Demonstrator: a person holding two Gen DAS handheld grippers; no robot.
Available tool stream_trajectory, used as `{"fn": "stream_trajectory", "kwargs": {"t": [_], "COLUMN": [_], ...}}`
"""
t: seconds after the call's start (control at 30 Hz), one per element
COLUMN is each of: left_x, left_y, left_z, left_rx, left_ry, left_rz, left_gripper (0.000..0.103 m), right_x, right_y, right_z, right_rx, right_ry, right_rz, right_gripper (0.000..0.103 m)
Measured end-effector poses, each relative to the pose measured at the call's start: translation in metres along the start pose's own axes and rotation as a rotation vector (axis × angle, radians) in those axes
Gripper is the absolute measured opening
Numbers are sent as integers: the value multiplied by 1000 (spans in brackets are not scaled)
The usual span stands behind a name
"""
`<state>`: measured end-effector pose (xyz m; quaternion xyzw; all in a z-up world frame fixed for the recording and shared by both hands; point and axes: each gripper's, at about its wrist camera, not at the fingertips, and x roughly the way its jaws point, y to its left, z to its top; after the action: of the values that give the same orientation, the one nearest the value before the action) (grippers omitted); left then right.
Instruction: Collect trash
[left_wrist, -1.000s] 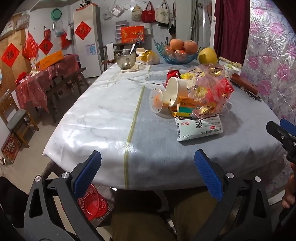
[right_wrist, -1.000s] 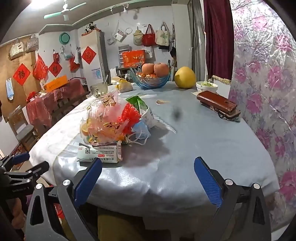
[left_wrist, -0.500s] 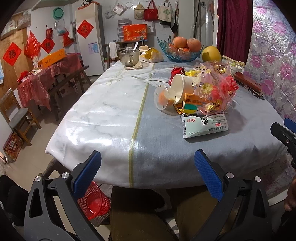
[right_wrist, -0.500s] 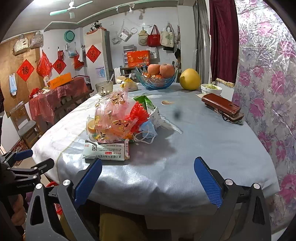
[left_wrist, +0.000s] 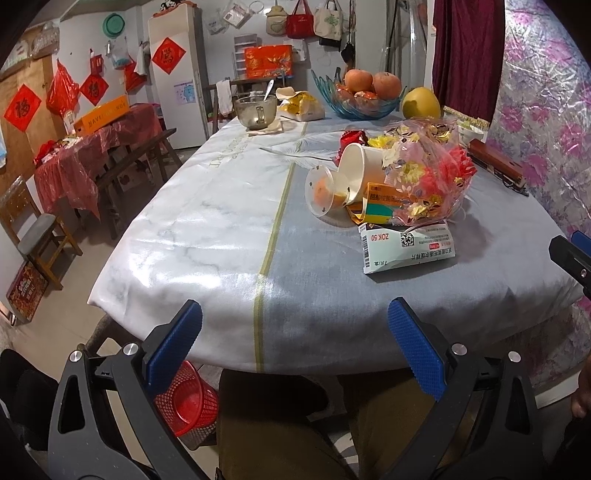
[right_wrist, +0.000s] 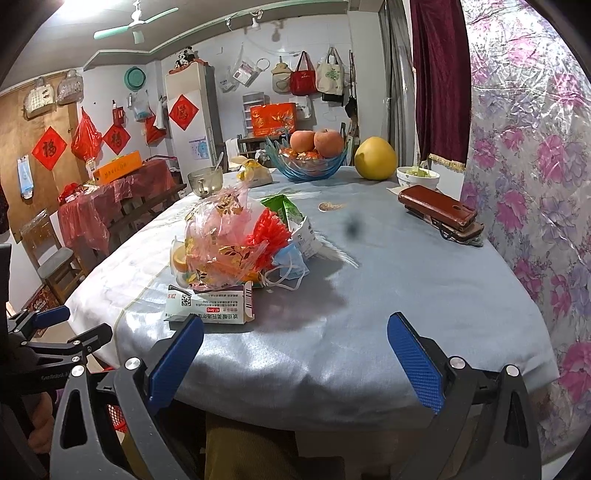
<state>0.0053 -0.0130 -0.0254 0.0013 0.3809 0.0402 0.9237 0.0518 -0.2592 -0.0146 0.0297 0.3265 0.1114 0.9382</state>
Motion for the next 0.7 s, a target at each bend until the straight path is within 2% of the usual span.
{"fn": "stream_trajectory", "kwargs": {"t": [0.7], "left_x": [1], "left_y": [1], "left_z": [1], "left_rx": [-3], "left_ry": [1], "left_rz": [-1], "left_gripper": [97], "right_x": [0], "right_y": [0], "right_z": [-1], "right_rx": [-10], "right_ry": [-8], "right_rz": [1], "right_gripper": [98]}}
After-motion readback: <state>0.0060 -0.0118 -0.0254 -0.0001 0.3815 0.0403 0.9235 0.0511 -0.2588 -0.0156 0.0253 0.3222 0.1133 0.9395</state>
